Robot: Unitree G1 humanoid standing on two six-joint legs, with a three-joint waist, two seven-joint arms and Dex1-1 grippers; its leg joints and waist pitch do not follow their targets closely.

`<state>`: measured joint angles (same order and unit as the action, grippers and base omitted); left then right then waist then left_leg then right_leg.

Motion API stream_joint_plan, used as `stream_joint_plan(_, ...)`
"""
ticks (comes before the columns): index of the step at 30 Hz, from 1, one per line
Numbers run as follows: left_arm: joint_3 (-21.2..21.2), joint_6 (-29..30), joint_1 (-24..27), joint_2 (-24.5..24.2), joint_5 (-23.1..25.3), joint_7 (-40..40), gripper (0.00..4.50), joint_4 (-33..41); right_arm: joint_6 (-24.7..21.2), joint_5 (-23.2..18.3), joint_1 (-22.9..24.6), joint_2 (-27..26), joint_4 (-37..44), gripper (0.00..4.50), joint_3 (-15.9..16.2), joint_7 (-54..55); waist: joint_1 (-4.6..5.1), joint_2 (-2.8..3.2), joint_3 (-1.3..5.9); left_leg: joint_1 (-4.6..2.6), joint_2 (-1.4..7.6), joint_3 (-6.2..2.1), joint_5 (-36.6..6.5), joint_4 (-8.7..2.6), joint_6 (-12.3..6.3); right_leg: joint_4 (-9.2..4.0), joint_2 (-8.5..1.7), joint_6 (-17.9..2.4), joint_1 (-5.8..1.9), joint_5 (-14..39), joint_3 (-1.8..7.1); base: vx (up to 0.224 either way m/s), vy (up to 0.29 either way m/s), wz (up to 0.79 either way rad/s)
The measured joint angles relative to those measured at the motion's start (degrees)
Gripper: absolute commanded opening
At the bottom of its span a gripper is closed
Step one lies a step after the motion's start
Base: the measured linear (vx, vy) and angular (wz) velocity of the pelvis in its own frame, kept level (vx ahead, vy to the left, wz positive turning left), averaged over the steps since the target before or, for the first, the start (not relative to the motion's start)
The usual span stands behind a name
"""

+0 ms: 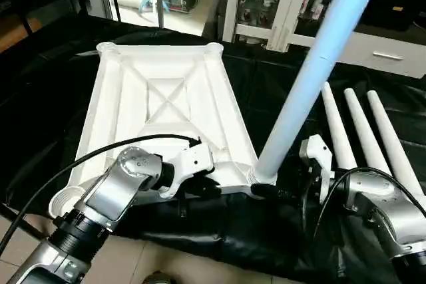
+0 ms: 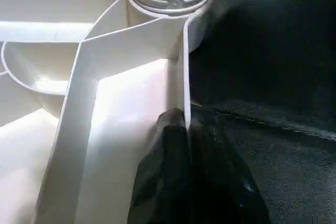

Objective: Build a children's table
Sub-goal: Rotate leg to tighten

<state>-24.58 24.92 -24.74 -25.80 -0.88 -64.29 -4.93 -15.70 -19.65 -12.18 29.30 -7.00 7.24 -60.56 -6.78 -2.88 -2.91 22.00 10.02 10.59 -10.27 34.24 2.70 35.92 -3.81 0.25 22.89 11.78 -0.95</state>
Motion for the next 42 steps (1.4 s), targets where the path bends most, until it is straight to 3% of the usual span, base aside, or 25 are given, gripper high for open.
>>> stream_joint_plan(27,-0.1,0.0,0.5,-1.4,-0.7,-1.7,0.0,0.9,0.2,-0.7,-0.6,0.5,-0.5,2.19,-0.1,-3.5,-0.1,-0.22,0.02,0.0,0.0,0.0,0.0,0.09,-0.03,0.05,-0.01,0.0,-0.02,0.0,-0.01,0.0,0.0,0.0)
stream_joint_plan(38,-0.2,0.1,0.4,-1.5,-0.7,-1.7,0.0,1.0,0.8,-0.4,-0.6,0.3,-0.5,2.03,-0.1,-3.2,-0.04,-0.32,0.08,-0.02,0.01,0.0,0.0,0.17,-0.03,0.13,-0.01,0.0,-0.03,0.0,-0.01,0.0,0.0,0.0)
stream_joint_plan(42,0.4,1.4,-0.2,-0.4,-0.1,1.3,0.0,-0.6,2.3,1.9,-1.6,-2.8,-2.9,2.01,-0.1,2.5,0.5,-0.57,0.25,-0.17,0.04,0.0,0.0,0.23,-0.02,0.27,0.01,-0.1,-0.07,-0.1,0.0,0.0,0.0,0.0)
